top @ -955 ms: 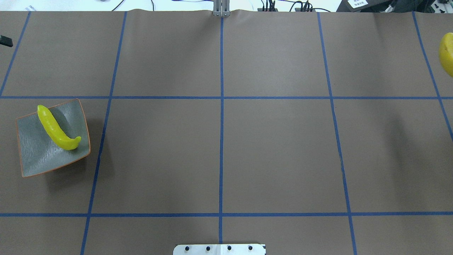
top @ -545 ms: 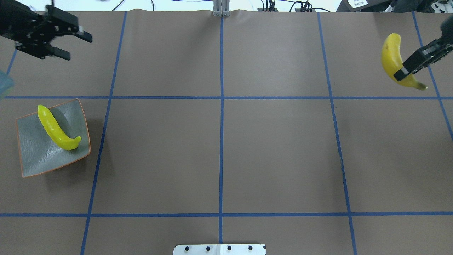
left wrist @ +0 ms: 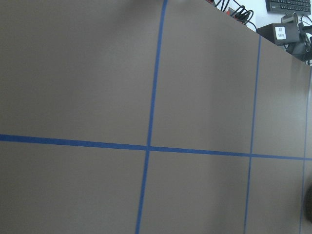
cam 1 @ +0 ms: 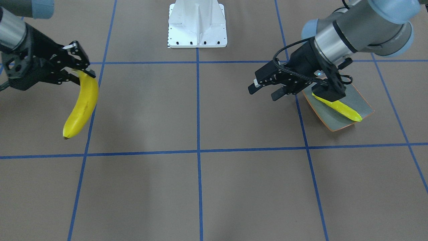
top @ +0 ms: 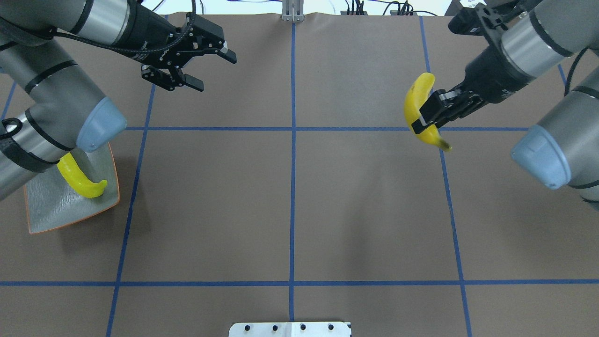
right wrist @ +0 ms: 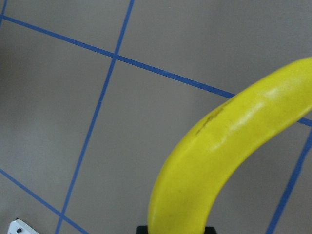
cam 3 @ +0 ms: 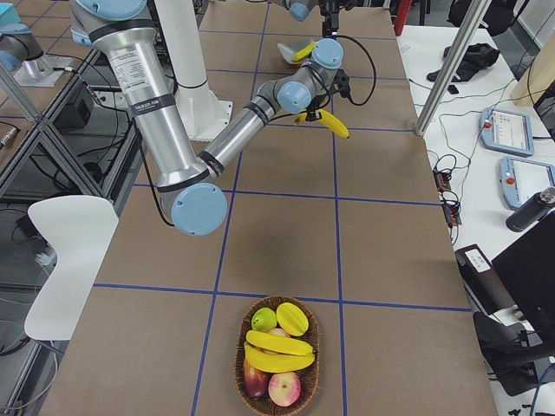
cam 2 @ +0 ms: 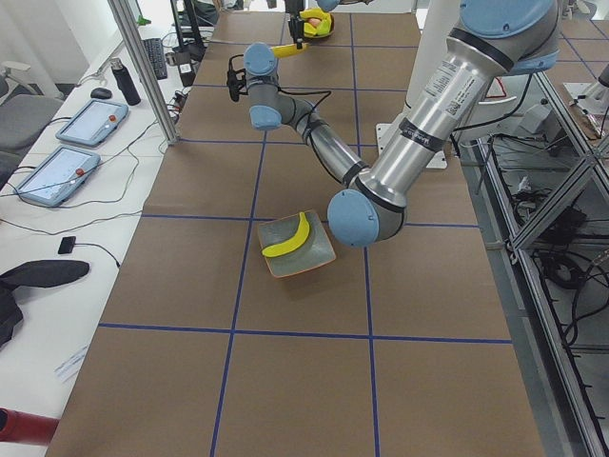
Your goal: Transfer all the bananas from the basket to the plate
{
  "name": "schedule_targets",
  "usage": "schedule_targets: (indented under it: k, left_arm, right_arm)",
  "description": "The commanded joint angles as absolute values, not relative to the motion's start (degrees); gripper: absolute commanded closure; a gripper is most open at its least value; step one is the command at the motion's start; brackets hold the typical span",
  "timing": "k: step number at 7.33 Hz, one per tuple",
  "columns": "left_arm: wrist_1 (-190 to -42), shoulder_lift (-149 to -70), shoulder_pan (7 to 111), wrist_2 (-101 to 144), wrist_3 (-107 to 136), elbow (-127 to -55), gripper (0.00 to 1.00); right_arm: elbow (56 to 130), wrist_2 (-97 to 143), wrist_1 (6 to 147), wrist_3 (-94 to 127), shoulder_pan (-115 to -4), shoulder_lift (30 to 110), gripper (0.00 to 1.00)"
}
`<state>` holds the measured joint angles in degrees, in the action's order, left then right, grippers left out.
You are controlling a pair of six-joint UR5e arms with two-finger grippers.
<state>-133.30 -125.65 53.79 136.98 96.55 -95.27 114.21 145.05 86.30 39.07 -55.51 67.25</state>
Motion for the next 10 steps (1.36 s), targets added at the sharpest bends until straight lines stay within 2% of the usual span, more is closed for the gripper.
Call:
schedule_targets:
  k: [1,6,10]
  left_arm:
    - [-141.5,-128.1,50.7,134.5,109.5,-93.5,0.0]
    - [-143.0,-130.4,46.1,132.6,117.1,-94.1,0.01]
    - [-143.0,-130.8,44.6,132.5,117.2,-93.5,0.01]
  right_arm:
    - [114.0,143.8,79.3,48.4,-50.1,63.5,1.0]
    - [114.3,135.5,76.4,50.4,-42.5,57.1,1.0]
    - [114.8,133.2,76.3,50.2,-41.0,55.4,1.0]
